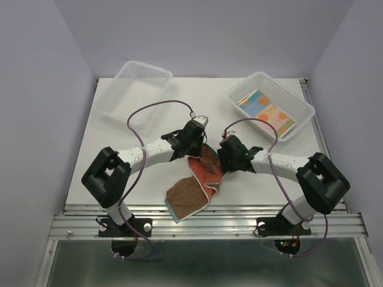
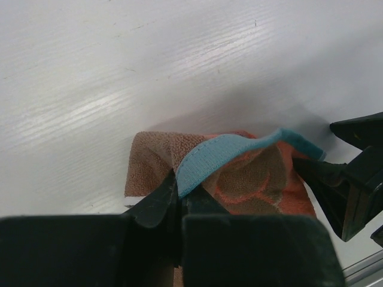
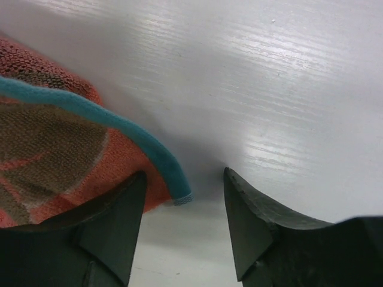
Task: Fold and stack the towels
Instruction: Flatten out the crumpled towel
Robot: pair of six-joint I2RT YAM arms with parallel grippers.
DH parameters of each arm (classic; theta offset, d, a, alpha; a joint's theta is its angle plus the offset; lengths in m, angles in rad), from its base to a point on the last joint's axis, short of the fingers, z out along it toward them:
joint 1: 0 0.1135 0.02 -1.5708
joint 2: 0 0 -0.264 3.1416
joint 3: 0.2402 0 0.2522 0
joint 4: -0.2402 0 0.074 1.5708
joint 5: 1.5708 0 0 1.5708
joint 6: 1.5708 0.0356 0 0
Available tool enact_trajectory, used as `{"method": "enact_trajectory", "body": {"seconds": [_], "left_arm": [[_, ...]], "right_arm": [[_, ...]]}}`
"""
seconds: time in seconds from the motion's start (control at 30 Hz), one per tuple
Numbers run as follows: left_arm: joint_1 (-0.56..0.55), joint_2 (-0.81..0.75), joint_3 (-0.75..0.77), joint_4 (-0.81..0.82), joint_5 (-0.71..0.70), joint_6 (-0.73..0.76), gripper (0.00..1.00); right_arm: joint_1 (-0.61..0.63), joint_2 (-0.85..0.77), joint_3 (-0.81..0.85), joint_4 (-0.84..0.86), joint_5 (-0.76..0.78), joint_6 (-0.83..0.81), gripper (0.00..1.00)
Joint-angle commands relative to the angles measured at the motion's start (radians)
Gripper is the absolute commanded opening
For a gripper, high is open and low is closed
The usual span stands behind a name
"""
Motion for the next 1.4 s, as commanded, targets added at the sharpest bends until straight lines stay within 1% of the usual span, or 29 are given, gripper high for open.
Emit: {"method": "enact_trajectory", "body": {"seconds": [0.0, 0.03, 0.07, 0.13, 0.17, 0.2, 0.23, 0.3, 0.33, 0.4, 0.47, 0.53, 0.57, 0.63, 0.67, 0.73, 0.77, 0.83, 0.87, 0.9, 0.97, 1.03, 1.1, 1.17, 1.23, 1.37], "left_arm": [[0.002, -0.069, -0.013, -0.009, 0.017, -0.013, 0.0], [0.002, -0.074, -0.013, -0.015, 0.028, -0.015, 0.0], [0.002, -0.078, -0.014, -0.016, 0.033, -0.015, 0.0], [0.002, -0.1, -0.023, -0.019, 0.036, -0.015, 0.0], [0.002, -0.107, -0.028, -0.025, 0.037, -0.013, 0.0], [0.002, -0.127, -0.033, -0.028, 0.037, -0.013, 0.0], [0.002, -0.141, -0.034, -0.03, 0.037, -0.012, 0.0], [0.0, -0.169, -0.037, -0.033, 0.048, -0.004, 0.0], [0.0, -0.201, -0.033, -0.036, 0.053, 0.001, 0.0], [-0.001, -0.241, -0.028, -0.048, 0.062, 0.004, 0.0], [-0.004, -0.314, -0.025, -0.056, 0.077, 0.013, 0.0], [-0.006, -0.386, 0.002, -0.074, 0.082, 0.03, 0.0], [-0.007, -0.406, 0.018, -0.097, 0.121, 0.037, 0.0], [-0.026, -0.461, 0.061, -0.111, 0.157, 0.048, 0.0], [-0.038, -0.477, 0.073, -0.111, 0.169, 0.051, 0.0], [-0.067, -0.518, 0.121, -0.12, 0.178, 0.054, 0.0], [-0.102, -0.532, 0.136, -0.133, 0.186, 0.056, 0.0], [-0.148, -0.572, 0.174, -0.14, 0.195, 0.054, 0.0], [-0.194, -0.584, 0.187, -0.133, 0.215, 0.045, 0.0], [-0.214, -0.597, 0.194, -0.128, 0.233, 0.042, 0.0], [-0.251, -0.626, 0.222, -0.127, 0.284, 0.031, 0.0], [-0.264, -0.652, 0.243, -0.122, 0.307, 0.014, 0.0], [-0.27, -0.666, 0.256, -0.116, 0.362, 0.001, 0.0], [-0.282, -0.67, 0.277, -0.127, 0.419, -0.007, 0.0], [-0.302, -0.67, 0.303, -0.143, 0.442, -0.016, 0.0], [-0.34, -0.673, 0.359, -0.223, 0.406, -0.018, 0.0]], "right_arm": [[0.013, 0.029, -0.026, -0.028, 0.033, 0.08, 0.54], [0.013, 0.037, -0.029, -0.028, 0.036, 0.09, 0.49], [0.013, 0.042, -0.035, -0.028, 0.037, 0.115, 0.36], [0.013, 0.054, -0.038, -0.026, 0.036, 0.13, 0.22], [0.013, 0.052, -0.036, -0.025, 0.034, 0.132, 0.09], [0.013, 0.036, -0.029, -0.026, 0.04, 0.13, 0.03], [0.013, 0.022, -0.021, -0.029, 0.051, 0.129, 0.01], [0.013, -0.024, -0.003, -0.042, 0.088, 0.112, 0.01], [0.013, -0.085, 0.026, -0.051, 0.107, 0.11, 0.01], [0.013, -0.148, 0.049, -0.063, 0.146, 0.095, 0.01], [0.013, -0.245, 0.079, -0.06, 0.145, 0.054, 0.01], [0.013, -0.306, 0.108, -0.063, 0.129, 0.016, 0.01], [0.015, -0.364, 0.147, -0.069, 0.129, -0.017, 0.01], [0.015, -0.417, 0.195, -0.078, 0.115, -0.054, 0.01], [0.015, -0.472, 0.238, -0.077, 0.087, -0.09, 0.01], [0.015, -0.52, 0.286, -0.083, 0.039, -0.121, 0.01], [0.015, -0.543, 0.33, -0.089, -0.019, -0.142, 0.01], [0.015, -0.604, 0.365, -0.097, -0.099, -0.162, 0.01], [0.015, -0.619, 0.384, -0.101, -0.143, -0.173, 0.01], [0.015, -0.636, 0.398, -0.103, -0.233, -0.179, 0.01], [0.015, -0.682, 0.431, -0.109, -0.367, -0.181, 0.01], [0.015, -0.73, 0.445, -0.1, -0.429, -0.173, 0.01], [0.015, -0.757, 0.447, -0.077, -0.505, -0.155, 0.01], [0.015, -0.785, 0.464, -0.078, -0.547, -0.134, 0.01], [0.015, -0.8, 0.474, -0.08, -0.587, -0.115, 0.01], [0.015, -0.827, 0.504, -0.068, -0.641, -0.08, 0.01]]}}
